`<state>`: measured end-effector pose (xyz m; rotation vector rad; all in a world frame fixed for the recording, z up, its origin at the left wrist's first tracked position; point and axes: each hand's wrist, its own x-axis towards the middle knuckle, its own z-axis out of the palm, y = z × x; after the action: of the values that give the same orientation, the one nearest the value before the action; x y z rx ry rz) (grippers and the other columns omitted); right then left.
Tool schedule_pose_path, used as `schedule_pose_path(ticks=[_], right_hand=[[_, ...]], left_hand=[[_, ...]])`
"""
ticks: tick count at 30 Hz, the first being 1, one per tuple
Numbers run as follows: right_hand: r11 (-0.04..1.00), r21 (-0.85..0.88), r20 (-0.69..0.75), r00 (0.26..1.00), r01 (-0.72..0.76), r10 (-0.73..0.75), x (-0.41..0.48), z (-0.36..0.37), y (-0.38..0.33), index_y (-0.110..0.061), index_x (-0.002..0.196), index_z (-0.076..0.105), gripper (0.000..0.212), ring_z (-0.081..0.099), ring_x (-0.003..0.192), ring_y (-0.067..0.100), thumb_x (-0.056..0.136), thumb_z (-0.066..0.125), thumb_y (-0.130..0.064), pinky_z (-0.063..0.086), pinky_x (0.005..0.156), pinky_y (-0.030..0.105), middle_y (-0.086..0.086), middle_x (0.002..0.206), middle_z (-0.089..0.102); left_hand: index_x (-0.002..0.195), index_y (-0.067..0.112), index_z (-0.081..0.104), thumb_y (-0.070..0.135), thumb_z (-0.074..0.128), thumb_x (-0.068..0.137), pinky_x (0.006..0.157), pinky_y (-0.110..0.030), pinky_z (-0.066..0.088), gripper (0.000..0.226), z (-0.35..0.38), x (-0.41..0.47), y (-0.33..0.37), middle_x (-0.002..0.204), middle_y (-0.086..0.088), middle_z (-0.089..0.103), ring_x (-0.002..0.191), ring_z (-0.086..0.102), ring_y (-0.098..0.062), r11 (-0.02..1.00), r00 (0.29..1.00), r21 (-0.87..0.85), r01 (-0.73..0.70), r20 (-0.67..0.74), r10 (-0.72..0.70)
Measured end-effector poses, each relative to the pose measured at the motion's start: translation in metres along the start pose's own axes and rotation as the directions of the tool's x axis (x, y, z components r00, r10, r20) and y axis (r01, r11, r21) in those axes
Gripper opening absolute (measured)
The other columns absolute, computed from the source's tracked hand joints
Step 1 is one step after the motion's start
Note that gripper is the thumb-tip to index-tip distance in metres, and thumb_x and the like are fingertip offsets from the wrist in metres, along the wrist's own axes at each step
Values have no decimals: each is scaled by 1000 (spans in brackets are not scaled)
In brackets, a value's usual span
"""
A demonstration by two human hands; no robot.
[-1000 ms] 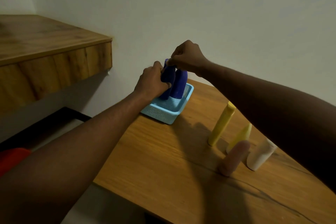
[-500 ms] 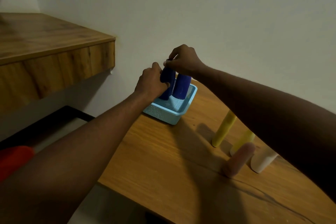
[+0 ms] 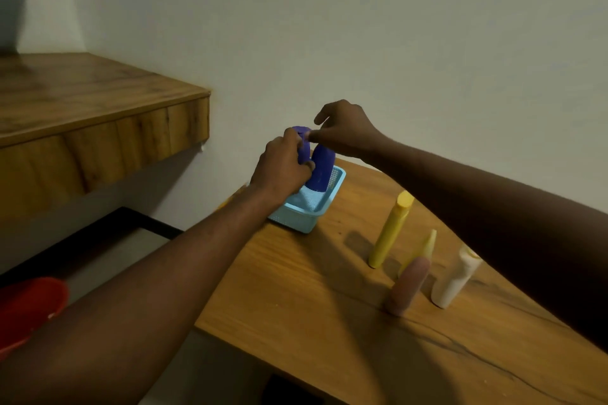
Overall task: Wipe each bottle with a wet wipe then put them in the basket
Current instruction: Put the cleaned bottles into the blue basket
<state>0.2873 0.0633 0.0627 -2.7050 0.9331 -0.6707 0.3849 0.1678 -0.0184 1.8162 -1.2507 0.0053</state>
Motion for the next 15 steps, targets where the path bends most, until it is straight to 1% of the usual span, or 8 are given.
schedule_pose_path(ticks=[2,4,6,7,8,10,13,15], right_hand=[[1000,-1,-2,1000,2,-2,-21,-17,-3,-7,113,70,32,59,87,13,88,74,-26,37,58,14,5,103,67],[1000,23,11,1000,-9,9,-47,-38,-8,-1,107,73,23,59,74,10,88,69,-12,41,56,15,3,90,68],[999,44,49,999,-11,9,-77,-59,-12,4,101,74,19,63,71,16,88,62,-4,53,62,27,7,82,70],[999,39,78,997,-14,11,-91,-68,-14,5,99,74,19,65,74,22,88,61,-4,57,69,36,14,84,73],[999,26,116,993,-22,19,-104,-76,-14,6,97,74,20,65,76,23,89,60,-5,58,73,40,19,89,74],[999,-22,201,979,-33,36,-131,-90,-14,5,97,75,19,64,78,22,89,60,-5,56,73,37,21,95,74],[991,-131,332,941,-24,67,-167,-101,-9,-3,107,76,22,70,94,22,89,63,-4,59,81,33,10,105,75],[981,-192,409,909,-4,84,-188,-104,-5,-10,119,74,34,67,103,18,87,68,-3,56,85,29,0,115,73]], left_hand=[[120,14,52,20,77,85,79,-26,51,43,-1,-16,17,112,-4,64,96,62,-14,1000,1000,-19,-18,-3,18],[111,18,53,21,78,85,77,-25,49,36,1,-33,37,108,-2,64,93,62,-14,999,1000,-44,-21,-9,21],[103,22,52,21,77,85,70,-18,44,31,2,-53,56,102,3,63,89,61,-11,997,1000,-80,-16,0,16],[102,23,53,21,77,86,65,-14,39,28,3,-64,66,98,6,61,85,60,-9,996,1000,-85,-18,9,19],[102,23,55,22,76,88,61,-11,34,26,5,-74,74,96,8,59,80,57,-6,996,999,-83,-25,18,26],[107,20,60,21,73,90,61,-9,34,22,7,-94,90,96,9,57,78,55,-3,995,998,-86,-45,37,49],[108,17,65,14,68,92,75,-19,50,17,13,-121,105,98,6,65,92,62,-9,993,993,-101,-61,94,71],[105,18,65,13,65,93,81,-27,56,12,19,-138,109,98,2,68,94,65,-13,994,986,-90,-58,154,72]])
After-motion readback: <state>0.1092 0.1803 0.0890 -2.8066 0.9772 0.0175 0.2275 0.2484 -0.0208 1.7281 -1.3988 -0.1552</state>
